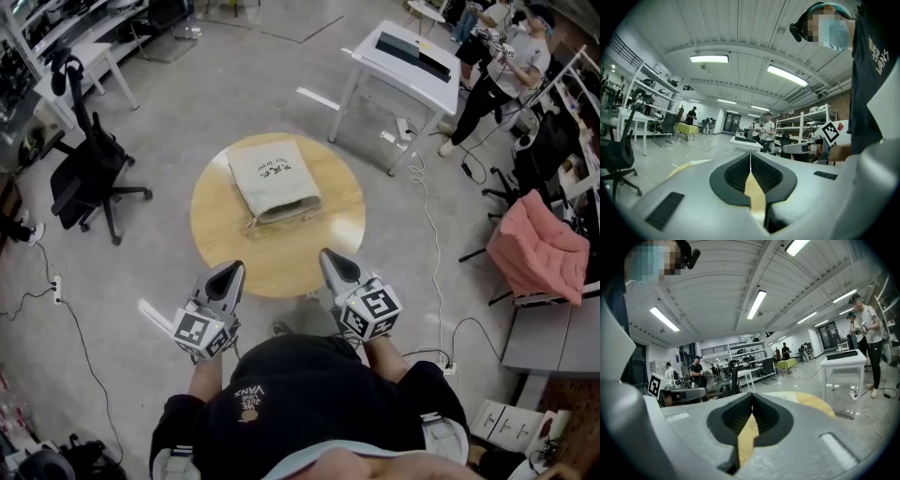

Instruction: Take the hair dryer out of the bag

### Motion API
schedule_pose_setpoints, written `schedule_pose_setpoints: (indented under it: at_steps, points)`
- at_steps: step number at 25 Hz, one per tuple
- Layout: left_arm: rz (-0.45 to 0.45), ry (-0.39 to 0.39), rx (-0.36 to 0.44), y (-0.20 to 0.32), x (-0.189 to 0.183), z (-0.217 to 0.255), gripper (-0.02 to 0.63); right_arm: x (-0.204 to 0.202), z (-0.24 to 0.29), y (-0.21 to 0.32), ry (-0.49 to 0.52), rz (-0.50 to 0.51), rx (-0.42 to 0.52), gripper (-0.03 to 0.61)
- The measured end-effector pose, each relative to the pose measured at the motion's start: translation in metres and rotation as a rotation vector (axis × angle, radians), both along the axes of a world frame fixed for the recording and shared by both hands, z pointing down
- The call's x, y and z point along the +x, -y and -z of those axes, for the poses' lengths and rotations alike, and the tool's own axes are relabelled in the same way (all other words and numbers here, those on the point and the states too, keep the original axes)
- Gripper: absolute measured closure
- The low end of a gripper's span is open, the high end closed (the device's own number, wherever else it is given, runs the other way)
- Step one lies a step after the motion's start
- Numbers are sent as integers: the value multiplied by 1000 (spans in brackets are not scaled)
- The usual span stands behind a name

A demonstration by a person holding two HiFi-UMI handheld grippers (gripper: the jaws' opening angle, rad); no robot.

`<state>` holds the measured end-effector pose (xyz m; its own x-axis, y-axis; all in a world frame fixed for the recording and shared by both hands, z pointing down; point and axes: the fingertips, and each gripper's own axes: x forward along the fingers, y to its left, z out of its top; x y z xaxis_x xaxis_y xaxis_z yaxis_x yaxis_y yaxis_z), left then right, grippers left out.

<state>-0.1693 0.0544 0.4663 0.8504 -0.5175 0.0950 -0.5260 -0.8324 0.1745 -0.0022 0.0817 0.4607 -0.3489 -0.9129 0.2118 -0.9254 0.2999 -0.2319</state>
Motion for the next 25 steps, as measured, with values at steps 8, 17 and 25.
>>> schedule_pose_setpoints:
  at_steps: [8, 17, 25]
  points:
    - [35, 40, -18, 24, 7, -13, 605, 2, -5, 35, -9, 53, -9, 578]
    - [48, 109, -33, 58, 42, -35, 604, 21, -18, 63, -12, 103, -49, 580]
    - [60, 155, -52, 99, 68, -59, 604, 35, -29, 94, -15, 139, -75, 578]
